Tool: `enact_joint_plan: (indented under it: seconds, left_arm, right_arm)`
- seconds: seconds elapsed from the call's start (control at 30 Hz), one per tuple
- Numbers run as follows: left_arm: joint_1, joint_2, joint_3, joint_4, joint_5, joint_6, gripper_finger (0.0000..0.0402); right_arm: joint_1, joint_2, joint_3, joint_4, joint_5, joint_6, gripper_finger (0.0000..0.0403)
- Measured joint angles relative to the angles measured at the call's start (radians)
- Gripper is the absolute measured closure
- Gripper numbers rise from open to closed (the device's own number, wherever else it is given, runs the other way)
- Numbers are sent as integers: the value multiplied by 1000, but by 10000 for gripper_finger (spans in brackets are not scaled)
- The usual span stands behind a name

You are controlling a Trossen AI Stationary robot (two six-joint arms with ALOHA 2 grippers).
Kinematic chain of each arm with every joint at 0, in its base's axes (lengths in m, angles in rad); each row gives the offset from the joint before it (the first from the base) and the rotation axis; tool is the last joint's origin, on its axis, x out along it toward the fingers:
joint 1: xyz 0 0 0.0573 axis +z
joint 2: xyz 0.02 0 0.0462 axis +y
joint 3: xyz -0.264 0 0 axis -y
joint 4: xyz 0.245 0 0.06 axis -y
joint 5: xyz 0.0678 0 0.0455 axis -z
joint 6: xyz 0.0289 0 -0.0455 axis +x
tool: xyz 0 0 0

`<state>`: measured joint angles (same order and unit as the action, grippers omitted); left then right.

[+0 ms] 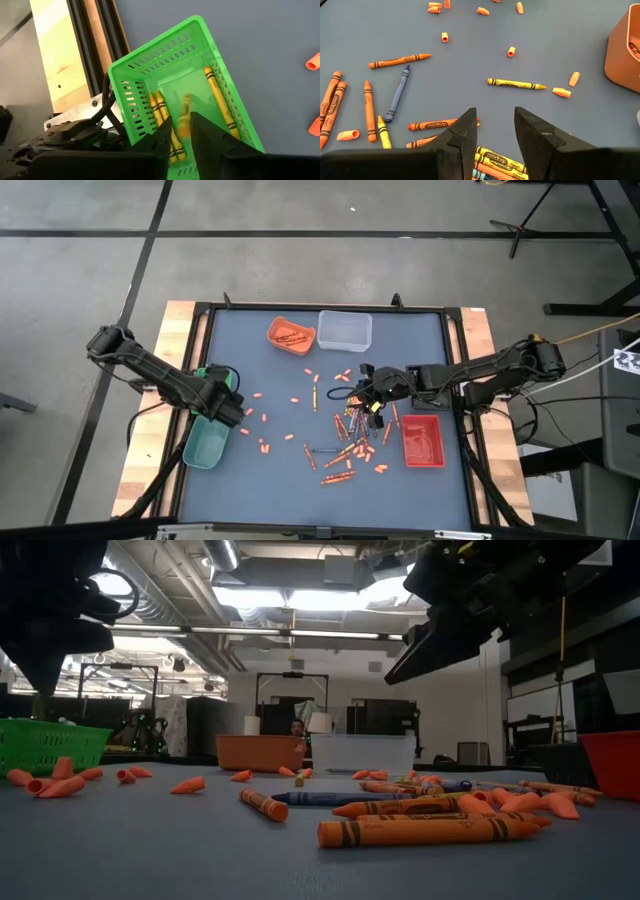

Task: Sort crayons
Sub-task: Put the yellow crayon into the green bin, then put the red crayon into the orange bin

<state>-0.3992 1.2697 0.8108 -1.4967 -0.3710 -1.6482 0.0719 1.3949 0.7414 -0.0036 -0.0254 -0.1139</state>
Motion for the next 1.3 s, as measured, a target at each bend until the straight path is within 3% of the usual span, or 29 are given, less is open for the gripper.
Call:
enact_joint_plan:
  seconds: [0.2,0.5,1.0,1.17,1.3]
  left_arm:
    - [0,0,0,30,0,0,304]
    - [0,0,0,160,-38,1,300]
    - [0,0,0,515,-333,5,301]
    - [0,0,0,684,-379,112,301]
    - [0,28,0,889,-374,320,301]
  right_arm:
    - [0,0,0,0,0,0,274]
    - [0,0,0,0,0,0,274]
    - [0,0,0,0,0,0,274]
    - [0,0,0,0,0,0,274]
    - [0,0,0,0,0,0,274]
